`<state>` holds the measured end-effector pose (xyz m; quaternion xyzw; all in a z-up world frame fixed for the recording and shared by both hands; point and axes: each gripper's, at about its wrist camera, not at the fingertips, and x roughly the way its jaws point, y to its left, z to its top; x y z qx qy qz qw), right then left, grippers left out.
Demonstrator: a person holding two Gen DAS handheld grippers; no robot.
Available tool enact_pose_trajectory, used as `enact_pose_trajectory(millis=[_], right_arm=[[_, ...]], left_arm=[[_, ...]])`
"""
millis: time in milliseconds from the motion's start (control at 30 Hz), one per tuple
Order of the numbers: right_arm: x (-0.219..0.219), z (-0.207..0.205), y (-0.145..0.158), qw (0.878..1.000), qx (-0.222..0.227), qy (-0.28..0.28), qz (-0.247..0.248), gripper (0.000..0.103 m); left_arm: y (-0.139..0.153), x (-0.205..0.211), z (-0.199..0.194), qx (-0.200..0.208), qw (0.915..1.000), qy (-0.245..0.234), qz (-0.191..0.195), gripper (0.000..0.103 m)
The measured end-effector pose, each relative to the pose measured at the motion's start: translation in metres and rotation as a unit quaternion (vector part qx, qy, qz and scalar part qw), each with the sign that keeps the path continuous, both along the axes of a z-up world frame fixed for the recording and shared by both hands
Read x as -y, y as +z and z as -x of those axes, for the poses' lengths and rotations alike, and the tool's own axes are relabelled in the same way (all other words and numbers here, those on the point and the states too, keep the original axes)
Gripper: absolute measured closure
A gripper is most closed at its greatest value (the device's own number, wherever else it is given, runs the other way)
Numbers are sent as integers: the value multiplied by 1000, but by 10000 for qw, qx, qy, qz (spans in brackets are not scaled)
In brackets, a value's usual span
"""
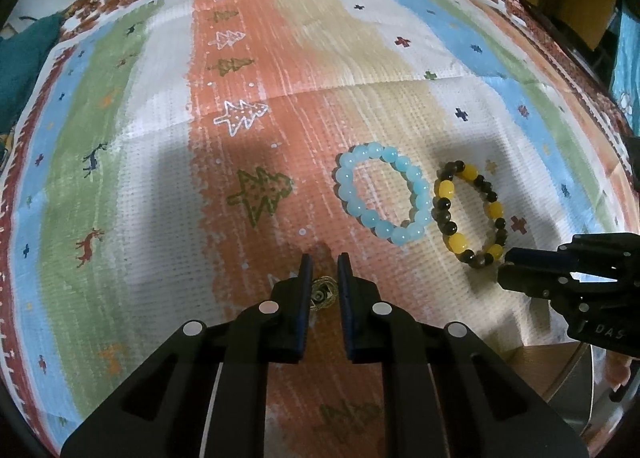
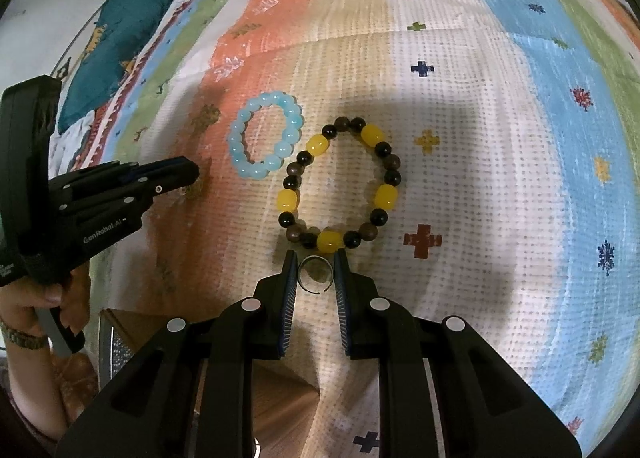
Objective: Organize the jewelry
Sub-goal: 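Lift the gold ring with the left tool while the right tool lifts the dark ring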
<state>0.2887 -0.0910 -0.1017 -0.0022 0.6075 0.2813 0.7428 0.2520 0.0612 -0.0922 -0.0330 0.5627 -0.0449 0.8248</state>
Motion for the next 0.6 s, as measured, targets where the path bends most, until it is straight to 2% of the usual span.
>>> enact_pose_trajectory(millis=[67, 300, 467, 533, 600], right_arm=[[0, 1, 1, 10000, 16, 10, -13, 84], [1, 1, 3, 10000, 34, 14, -22, 84], [1, 2, 2, 10000, 28, 20, -13, 84], [1, 2, 2, 10000, 24, 21, -11, 84], [1, 2, 1, 10000, 20, 17, -7, 84]], left_arm=[[2, -1, 1, 21, 10000, 26, 21, 103], [8, -5, 2, 86, 9999, 101, 65, 103], [3, -8, 1, -45, 9998, 144, 118, 100], [1, -7, 1, -77, 9999, 110, 83, 78], [1, -6, 2, -64, 9999, 84, 107, 70]])
